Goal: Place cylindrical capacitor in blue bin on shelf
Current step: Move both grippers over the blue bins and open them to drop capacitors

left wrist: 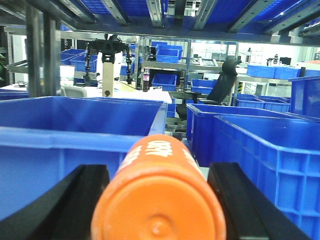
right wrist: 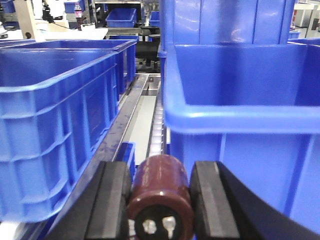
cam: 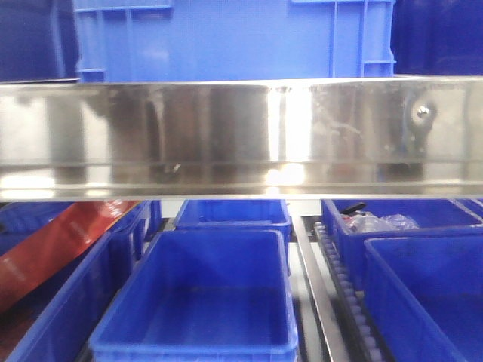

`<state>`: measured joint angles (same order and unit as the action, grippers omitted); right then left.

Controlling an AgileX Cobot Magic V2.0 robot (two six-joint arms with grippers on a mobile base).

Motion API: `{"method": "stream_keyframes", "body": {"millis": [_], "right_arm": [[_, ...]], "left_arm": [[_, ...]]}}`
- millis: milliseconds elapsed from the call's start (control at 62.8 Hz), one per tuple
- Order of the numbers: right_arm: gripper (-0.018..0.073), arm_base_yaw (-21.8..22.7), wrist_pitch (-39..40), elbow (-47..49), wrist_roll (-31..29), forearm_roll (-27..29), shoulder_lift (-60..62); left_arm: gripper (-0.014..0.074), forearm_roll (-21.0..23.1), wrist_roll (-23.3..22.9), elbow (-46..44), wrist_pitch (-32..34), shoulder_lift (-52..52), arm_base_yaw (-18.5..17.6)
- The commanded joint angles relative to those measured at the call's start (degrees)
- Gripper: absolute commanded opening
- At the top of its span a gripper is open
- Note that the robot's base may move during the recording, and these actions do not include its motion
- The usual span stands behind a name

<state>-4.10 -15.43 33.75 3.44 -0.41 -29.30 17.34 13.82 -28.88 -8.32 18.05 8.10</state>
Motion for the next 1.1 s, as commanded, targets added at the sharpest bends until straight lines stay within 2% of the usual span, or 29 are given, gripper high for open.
{"method": "stream_keyframes", "body": {"millis": [0, 1083], "right_arm": [[-0.0168, 0.1, 1.7, 0.1, -0.2, -0.4, 0.5], [-0.0168, 0.1, 2.9, 0.1, -0.2, -0.4, 0.5]], "left_arm": [[-0.0111, 0.5, 0.2, -0.1, 1.3, -0.1, 0.2], [-0.0111, 0.5, 0.2, -0.1, 2.1, -0.1, 0.2]]}}
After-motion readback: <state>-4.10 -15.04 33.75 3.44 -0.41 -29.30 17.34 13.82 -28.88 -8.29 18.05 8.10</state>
